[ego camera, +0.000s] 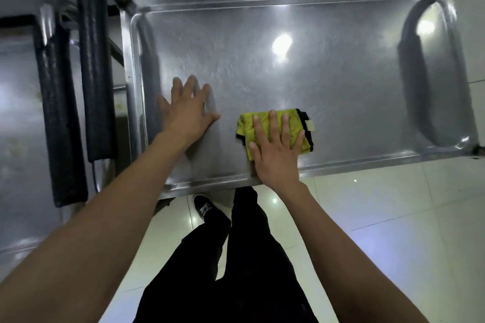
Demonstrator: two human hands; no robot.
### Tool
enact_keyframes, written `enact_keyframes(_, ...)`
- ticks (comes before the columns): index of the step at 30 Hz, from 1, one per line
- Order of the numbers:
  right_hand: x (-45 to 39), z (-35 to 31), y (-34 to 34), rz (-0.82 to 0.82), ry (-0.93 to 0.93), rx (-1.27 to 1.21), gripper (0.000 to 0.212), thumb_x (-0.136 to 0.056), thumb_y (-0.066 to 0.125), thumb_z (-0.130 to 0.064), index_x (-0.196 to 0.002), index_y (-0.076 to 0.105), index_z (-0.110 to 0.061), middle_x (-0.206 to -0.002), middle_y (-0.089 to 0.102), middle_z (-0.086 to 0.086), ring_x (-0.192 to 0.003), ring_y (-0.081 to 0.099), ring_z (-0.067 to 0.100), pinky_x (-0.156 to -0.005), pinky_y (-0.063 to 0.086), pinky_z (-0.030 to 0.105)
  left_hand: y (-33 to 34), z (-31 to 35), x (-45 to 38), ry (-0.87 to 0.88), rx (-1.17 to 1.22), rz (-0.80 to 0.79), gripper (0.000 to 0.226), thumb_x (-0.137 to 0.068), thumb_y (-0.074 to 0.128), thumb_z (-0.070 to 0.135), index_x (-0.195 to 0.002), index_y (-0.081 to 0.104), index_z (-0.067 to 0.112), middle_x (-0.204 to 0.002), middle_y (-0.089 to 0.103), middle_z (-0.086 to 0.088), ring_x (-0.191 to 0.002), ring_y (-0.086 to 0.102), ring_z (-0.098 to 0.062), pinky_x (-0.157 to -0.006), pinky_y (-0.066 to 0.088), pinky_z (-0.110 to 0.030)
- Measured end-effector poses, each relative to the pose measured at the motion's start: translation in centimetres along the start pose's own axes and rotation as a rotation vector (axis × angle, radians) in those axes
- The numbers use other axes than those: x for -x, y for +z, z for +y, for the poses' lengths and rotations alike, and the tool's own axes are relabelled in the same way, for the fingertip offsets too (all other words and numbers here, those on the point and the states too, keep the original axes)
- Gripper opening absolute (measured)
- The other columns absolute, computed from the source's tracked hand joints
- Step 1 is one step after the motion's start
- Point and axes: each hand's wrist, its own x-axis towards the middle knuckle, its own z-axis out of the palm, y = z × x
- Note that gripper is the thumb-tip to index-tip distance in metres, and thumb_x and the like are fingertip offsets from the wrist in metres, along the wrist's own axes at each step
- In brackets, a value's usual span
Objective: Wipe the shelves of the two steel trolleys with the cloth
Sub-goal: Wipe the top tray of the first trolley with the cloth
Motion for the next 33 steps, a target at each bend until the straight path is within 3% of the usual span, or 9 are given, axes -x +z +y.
enact_keyframes(7,-13.9,-3.7,-4.0,-0.014,-0.025,-0.072,0.059,-0.106,0.021,-0.049,-0.16,-0.002,-0.038,-0.168,-0.015,0.001,-0.153,-0.018,0.031,-0.113,-0.015,0.068,-0.1,0.7,0.2,-0.077,0.029,-0.035,0.074,-0.093,0.053,0.061,-0.154,0.019,0.039,-0.167,0.001,0.004,-0.154,-0.008,-0.028,-0.112,0.014,-0.073)
enact_keyframes(11,-21.2,-5.7,-5.9,0.017,-0.044,-0.063,0.06,-0.106,0.022,-0.048,-0.16,-0.001,-0.036,-0.168,-0.013,0.003,-0.153,-0.016,0.033,-0.115,-0.014,0.068,-0.2,0.9,0.2,-0.089,0.03,-0.04,0.075,-0.092,0.053,0.062,-0.154,0.019,0.039,-0.167,0.001,0.002,-0.154,-0.008,-0.03,-0.113,0.013,-0.074)
enact_keyframes(19,-31.3,-7.6,-8.4,0.068,-0.105,-0.049,0.061,-0.104,0.023,-0.049,-0.16,0.002,-0.036,-0.169,-0.007,0.006,-0.154,-0.011,0.036,-0.114,-0.01,0.069,0.0,0.9,-0.3,-0.098,-0.038,-0.114,0.077,-0.095,0.041,0.064,-0.157,0.003,0.037,-0.167,-0.015,0.001,-0.152,-0.021,-0.031,-0.114,0.009,-0.074)
enact_keyframes(26,-27.9,-6.6,-7.3,0.069,-0.144,-0.044,0.061,-0.103,0.021,-0.052,-0.16,0.006,-0.036,-0.169,-0.004,0.003,-0.154,-0.009,0.031,-0.118,-0.006,0.066,0.1,0.4,0.0,-0.079,-0.025,-0.111,0.077,-0.095,0.041,0.065,-0.157,0.004,0.038,-0.166,-0.015,0.003,-0.152,-0.02,-0.029,-0.113,0.014,-0.075)
enact_keyframes(30,-18.9,-4.9,-4.7,0.067,-0.152,-0.049,0.059,-0.104,0.024,-0.052,-0.159,0.008,-0.039,-0.169,-0.002,0.001,-0.155,-0.007,0.028,-0.119,-0.005,0.064,0.2,0.1,0.4,-0.04,-0.057,-0.084,0.076,-0.097,0.037,0.065,-0.158,0.002,0.036,-0.167,-0.013,0.003,-0.153,-0.015,-0.03,-0.111,0.016,-0.076)
enact_keyframes(33,-11.0,-3.5,-2.4,0.061,-0.117,-0.04,0.061,-0.103,0.024,-0.054,-0.159,0.005,-0.039,-0.169,-0.004,0.0,-0.155,-0.01,0.026,-0.119,-0.004,0.065,-0.3,-0.3,0.1,-0.018,-0.019,-0.106,0.071,-0.101,0.041,0.054,-0.159,0.004,0.036,-0.167,-0.013,0.006,-0.153,-0.014,-0.027,-0.113,0.016,-0.073)
